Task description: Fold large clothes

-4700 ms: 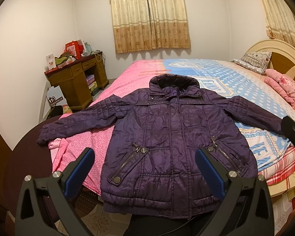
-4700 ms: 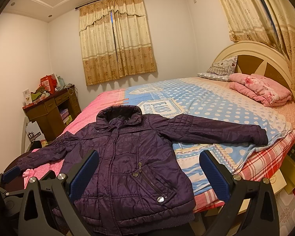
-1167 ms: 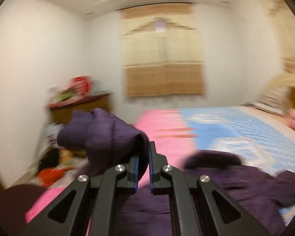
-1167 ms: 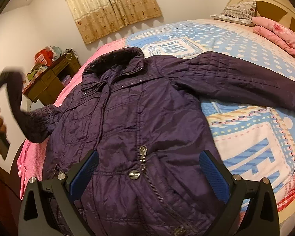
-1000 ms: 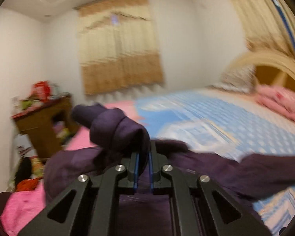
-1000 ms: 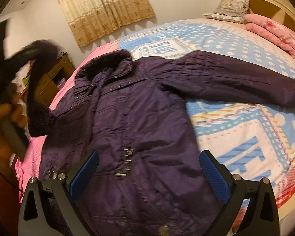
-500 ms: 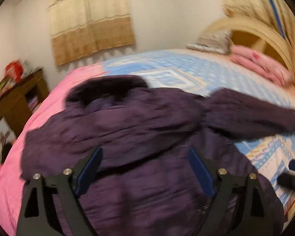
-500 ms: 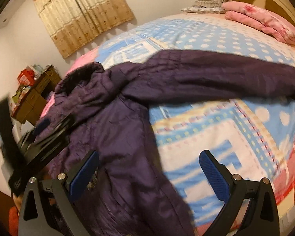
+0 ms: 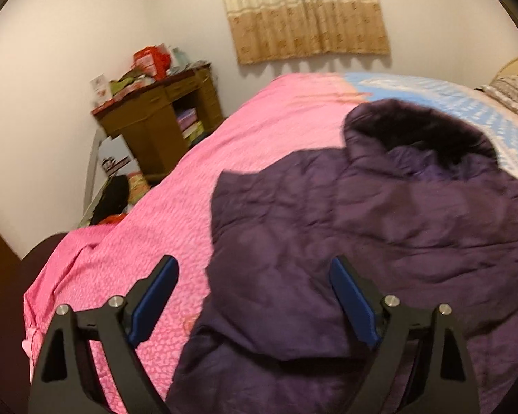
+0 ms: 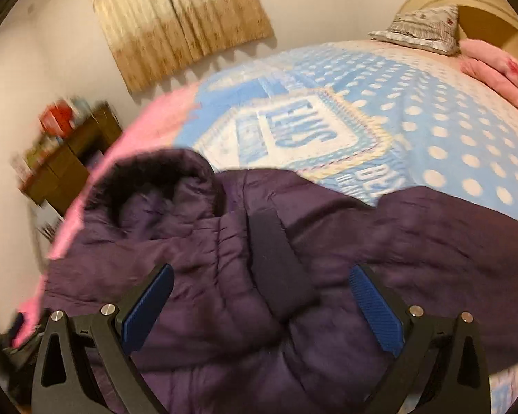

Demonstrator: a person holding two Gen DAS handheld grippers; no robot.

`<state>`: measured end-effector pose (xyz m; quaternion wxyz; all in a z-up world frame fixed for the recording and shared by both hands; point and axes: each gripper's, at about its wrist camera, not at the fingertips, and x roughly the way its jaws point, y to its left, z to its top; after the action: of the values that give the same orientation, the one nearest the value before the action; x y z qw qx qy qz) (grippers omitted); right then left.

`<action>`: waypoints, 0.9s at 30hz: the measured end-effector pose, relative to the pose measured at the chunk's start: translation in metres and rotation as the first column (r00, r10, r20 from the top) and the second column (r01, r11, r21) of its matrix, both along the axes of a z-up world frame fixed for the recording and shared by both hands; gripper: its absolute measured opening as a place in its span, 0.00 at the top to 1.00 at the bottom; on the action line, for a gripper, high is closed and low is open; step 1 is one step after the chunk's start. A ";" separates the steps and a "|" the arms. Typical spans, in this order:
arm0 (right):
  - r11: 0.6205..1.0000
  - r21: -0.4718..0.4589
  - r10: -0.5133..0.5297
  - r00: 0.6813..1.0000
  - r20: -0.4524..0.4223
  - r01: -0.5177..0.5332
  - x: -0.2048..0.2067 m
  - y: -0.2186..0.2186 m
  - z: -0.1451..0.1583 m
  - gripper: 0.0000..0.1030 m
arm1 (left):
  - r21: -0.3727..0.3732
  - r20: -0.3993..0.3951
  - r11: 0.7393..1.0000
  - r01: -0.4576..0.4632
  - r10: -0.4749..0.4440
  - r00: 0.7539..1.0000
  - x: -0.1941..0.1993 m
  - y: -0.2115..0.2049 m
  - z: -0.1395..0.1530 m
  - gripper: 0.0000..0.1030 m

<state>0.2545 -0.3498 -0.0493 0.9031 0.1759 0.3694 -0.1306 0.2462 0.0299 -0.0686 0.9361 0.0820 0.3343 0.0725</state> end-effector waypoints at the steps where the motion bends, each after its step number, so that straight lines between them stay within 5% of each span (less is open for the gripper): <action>1: 1.000 -0.008 0.011 0.999 -0.040 -0.012 0.014 0.005 -0.010 0.03 | -0.006 -0.011 1.000 -0.010 0.010 1.000 0.001 0.002 -0.004 0.10; 3: 0.999 -0.019 0.034 0.993 -0.109 -0.036 0.031 0.013 -0.027 0.23 | -0.006 -0.030 1.000 -0.024 0.024 0.999 0.007 0.008 -0.009 0.10; 8: 0.993 -0.034 0.105 0.988 -0.111 -0.109 0.020 0.031 -0.029 0.50 | -0.013 -0.030 0.999 -0.035 0.035 0.999 0.010 0.016 -0.011 0.10; 10: 0.993 0.009 0.115 0.988 -0.099 -0.115 0.004 0.033 -0.022 0.50 | -0.029 -0.032 0.999 -0.038 0.038 0.999 0.010 0.017 -0.012 0.10; 14: 0.996 -0.058 0.056 0.992 -0.113 -0.063 -0.013 0.023 -0.025 0.50 | -0.039 -0.058 0.999 -0.028 0.026 0.998 0.017 0.015 -0.022 0.06; 18: 0.990 -0.090 0.102 0.989 -0.107 -0.112 -0.010 0.020 -0.044 0.36 | -0.003 -0.067 0.999 -0.038 0.038 0.997 0.023 0.009 -0.036 0.00; 22: 0.976 -0.157 0.130 0.984 -0.121 -0.148 -0.015 0.031 -0.038 0.33 | -0.087 -0.092 0.995 -0.042 0.034 0.995 0.028 0.018 -0.039 0.00; 27: 0.996 -0.087 0.000 0.995 0.104 0.009 -0.067 0.018 0.007 0.28 | -0.114 -0.095 0.992 -0.048 0.038 0.995 0.030 0.020 -0.039 0.00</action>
<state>0.1878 -0.3317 -0.0421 0.9276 0.1436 0.3156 -0.1391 0.2765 0.0495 -0.1079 0.9210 0.0233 0.3826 0.0692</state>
